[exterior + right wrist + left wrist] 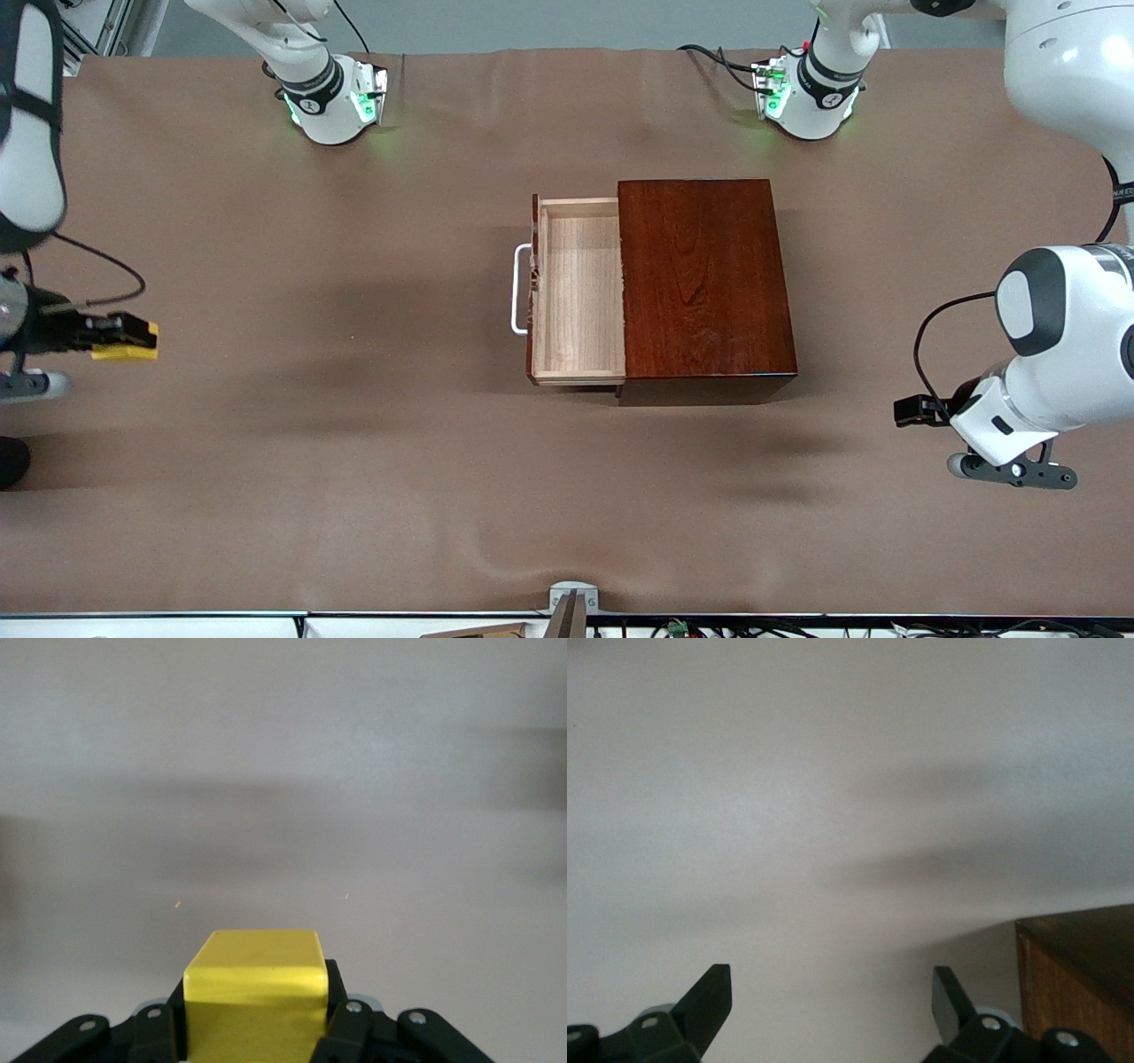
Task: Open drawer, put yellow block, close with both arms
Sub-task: 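Carry the yellow cube with the right gripper over the open drawer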
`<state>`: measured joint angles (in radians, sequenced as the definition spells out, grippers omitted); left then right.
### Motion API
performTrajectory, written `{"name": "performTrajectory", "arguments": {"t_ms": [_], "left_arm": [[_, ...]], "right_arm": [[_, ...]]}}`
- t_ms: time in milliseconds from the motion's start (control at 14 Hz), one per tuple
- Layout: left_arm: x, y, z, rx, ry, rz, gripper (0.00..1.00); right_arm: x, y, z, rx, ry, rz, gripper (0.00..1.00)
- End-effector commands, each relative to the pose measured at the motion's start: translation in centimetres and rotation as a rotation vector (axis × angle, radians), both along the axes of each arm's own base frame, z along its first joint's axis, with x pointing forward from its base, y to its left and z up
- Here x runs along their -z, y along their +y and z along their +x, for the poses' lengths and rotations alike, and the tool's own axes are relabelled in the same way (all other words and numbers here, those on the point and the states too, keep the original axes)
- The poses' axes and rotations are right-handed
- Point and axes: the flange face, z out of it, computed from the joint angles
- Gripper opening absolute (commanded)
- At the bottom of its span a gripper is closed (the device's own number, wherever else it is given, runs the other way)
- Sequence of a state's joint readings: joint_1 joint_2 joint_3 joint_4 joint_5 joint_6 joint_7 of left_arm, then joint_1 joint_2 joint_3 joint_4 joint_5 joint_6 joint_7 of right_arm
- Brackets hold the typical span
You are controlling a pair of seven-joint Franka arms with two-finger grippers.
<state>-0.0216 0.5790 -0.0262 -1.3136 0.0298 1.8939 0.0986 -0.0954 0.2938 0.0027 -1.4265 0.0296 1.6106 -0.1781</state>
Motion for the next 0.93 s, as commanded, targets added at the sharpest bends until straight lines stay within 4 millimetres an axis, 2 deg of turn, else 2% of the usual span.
{"name": "performTrajectory", "arguments": {"t_ms": [0,214,429,643,857], "left_arm": [[-3.6,-0.3,-3.1,0.007,0.056,0.008,1.0],[-5.9,-1.0,-6.7,0.006,0.106,0.014,1.0],[-8.1,-1.2,-10.8,-0.018,0.116,0.021,1.0],[-10.4,-2.0,-13.6,-0.046,0.161,0.032,1.0],[-13.2,-2.4,-15.5,-0.068,0.172,0.037,1.0]], "right_arm": [[0.0,6.1,-0.7,0.037,0.019,-0.024,0.0],[0.6,15.6,-1.0,0.119,0.018,-0.036,0.0],[1.1,27.7,-1.6,0.115,-0.039,-0.026,0.0],[2.5,38.0,-2.6,0.167,-0.058,-0.019,0.0],[4.6,46.2,-4.5,0.151,-0.082,0.016,0.0]]}}
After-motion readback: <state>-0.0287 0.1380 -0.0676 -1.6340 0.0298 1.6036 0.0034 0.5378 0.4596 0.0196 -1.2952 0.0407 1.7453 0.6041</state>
